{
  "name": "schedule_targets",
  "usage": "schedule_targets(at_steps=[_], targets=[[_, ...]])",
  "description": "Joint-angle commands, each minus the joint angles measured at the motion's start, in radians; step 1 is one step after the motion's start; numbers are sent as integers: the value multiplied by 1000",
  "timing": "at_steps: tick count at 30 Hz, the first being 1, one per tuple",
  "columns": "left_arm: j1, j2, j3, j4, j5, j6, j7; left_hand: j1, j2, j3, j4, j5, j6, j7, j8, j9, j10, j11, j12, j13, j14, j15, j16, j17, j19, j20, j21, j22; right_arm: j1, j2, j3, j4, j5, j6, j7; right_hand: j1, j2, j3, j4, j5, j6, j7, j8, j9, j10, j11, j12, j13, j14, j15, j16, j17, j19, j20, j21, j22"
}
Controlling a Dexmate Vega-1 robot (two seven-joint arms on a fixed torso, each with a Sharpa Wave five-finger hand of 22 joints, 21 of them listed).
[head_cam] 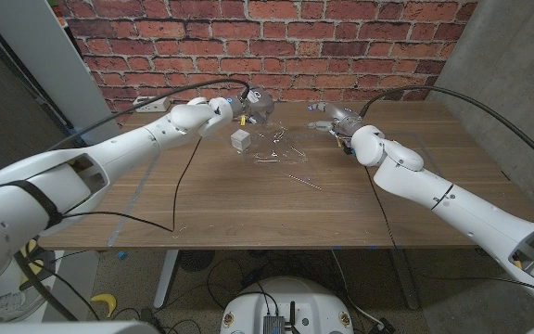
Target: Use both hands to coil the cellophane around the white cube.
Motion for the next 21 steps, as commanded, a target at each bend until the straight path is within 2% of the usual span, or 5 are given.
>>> schedule_targets(at_steps=[1,6,15,21], targets=[[21,-69,9,118,-60,-59,154,7,1,-1,-2,7,31,-17,1,-1,24,1,9,7,25,-154,8,3,19,-19,14,2,8,-3,-8,-11,-8,-20,-6,9,3,1,-5,-6,7,3,-1,2,0,1,-3,0,5,2,0,2,4,6,0,0],[32,-106,-2,193,-160,-81,174,20,9,3,-8,1,37,-14,-5,-4,51,6,13,12,58,-168,15,3,51,-37,27,0,6,-7,-5,-17,-7,-21,-10,8,3,1,-5,-7,5,2,-3,2,-1,2,-4,0,5,2,0,2,3,7,0,0],[29,-189,0,360,-344,-138,146,28,12,7,-13,-6,39,-9,-9,-5,50,8,10,15,77,-172,15,3,69,-40,36,0,14,-7,-9,-13,-10,-11,-8,4,3,0,-4,-9,3,3,-4,2,0,3,-4,0,4,2,0,3,2,7,-1,0],[16,-228,19,442,-427,-165,108,29,12,7,-15,-11,40,-5,-11,-6,52,8,10,16,81,-171,14,3,76,-39,39,0,20,-8,-16,-16,-19,-8,-1,4,3,1,-5,-10,4,2,-4,2,1,4,-5,0,5,1,0,4,2,7,-1,0]])
